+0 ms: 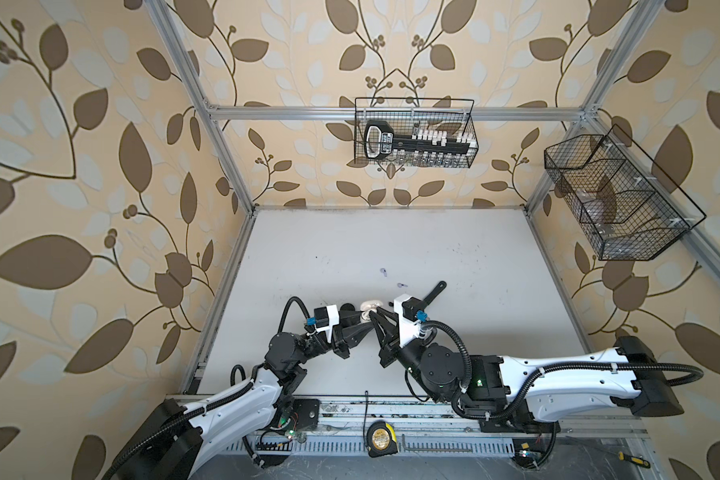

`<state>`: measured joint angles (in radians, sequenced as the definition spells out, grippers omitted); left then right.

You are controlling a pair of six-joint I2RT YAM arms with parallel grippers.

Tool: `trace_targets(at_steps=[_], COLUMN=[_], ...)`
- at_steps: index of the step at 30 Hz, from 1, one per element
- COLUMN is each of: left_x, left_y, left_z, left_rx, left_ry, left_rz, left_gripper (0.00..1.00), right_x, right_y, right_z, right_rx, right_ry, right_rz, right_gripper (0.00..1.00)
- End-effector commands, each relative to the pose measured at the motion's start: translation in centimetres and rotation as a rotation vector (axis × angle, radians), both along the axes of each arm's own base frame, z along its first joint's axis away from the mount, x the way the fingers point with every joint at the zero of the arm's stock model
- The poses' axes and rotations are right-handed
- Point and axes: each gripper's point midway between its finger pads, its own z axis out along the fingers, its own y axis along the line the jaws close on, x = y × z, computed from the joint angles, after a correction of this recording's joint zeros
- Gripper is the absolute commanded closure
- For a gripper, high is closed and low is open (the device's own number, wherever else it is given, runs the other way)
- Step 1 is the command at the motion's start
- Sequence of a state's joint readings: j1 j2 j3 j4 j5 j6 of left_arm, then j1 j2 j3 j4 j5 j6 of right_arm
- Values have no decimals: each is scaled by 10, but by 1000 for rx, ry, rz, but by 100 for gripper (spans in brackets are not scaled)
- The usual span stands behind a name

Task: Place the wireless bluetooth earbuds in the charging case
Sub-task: 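Press the cream earbud down into the case slot with the right gripper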

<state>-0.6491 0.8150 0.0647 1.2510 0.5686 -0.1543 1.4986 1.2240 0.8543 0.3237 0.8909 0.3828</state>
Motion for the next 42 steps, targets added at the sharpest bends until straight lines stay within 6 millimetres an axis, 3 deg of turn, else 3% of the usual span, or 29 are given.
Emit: trace_targets(at_steps=[1, 32, 37, 42], left_x=[-7, -10, -10, -10], left_y=[3, 2, 2, 3], left_z=[17, 18, 18, 17], left_rx=[-34, -27, -27, -26], left_ry=[-80, -82, -83, -84], left_rz=[3, -8, -8, -9], left_gripper=[100, 100, 100, 100], right_x=[1, 2, -3, -6], right_y=[-9, 12, 13, 12], right_z=[6, -5, -2, 2], right_rx=[-23, -134, -131, -127], right_ry=[-23, -55, -59, -64], right_rz=[-24, -26, -2, 7], right_gripper=[83, 83, 71, 69])
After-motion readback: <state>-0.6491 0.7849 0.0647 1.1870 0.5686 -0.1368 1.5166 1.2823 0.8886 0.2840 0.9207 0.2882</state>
